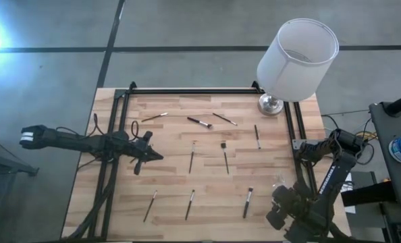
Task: Put items in baskets/containers
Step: Adjust the angled brush
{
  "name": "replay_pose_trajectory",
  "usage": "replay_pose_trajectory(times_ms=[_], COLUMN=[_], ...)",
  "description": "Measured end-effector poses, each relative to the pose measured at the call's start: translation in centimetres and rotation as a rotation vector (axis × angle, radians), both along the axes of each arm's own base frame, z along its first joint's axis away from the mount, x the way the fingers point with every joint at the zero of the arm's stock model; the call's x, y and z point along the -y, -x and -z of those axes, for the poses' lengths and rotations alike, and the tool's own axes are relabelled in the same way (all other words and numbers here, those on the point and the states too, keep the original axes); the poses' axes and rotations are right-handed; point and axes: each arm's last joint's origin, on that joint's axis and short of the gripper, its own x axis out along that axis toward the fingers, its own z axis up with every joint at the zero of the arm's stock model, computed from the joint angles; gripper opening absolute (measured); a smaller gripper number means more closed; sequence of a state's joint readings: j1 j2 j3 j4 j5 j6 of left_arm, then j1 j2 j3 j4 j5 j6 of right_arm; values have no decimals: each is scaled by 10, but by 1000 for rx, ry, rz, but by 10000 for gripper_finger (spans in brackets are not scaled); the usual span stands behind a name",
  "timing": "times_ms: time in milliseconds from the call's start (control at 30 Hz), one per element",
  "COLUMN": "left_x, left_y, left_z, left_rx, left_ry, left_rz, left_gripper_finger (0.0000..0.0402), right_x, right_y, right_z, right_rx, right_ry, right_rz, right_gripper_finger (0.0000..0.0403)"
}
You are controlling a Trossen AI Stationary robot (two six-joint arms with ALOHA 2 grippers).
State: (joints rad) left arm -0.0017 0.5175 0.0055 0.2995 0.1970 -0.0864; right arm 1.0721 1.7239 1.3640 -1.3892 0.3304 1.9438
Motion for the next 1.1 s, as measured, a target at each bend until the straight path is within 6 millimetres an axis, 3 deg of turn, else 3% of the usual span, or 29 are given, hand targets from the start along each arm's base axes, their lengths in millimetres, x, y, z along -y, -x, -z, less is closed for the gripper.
replay_pose_trajectory(times_ms=[333, 667, 867, 1100], left_x=[0, 0, 0, 0], left_y=[0, 0, 0, 0], left_z=[0, 1, 1, 1], left_rx=[-3, -8, -10, -10], left_ry=[-2, -2, -2, -2], left_rz=[-7, -7, -8, -8], left_gripper_finger=[0, 0, 0, 0], right_x=[2, 15, 17, 14], right_y=[4, 3, 0, -2], right_z=[-18, 3, 8, 8], right_rx=[-68, -126, -124, -121], right_ry=[-17, 41, 16, -4], right_rz=[117, 212, 186, 118], right_gripper_finger=[234, 204, 147, 36])
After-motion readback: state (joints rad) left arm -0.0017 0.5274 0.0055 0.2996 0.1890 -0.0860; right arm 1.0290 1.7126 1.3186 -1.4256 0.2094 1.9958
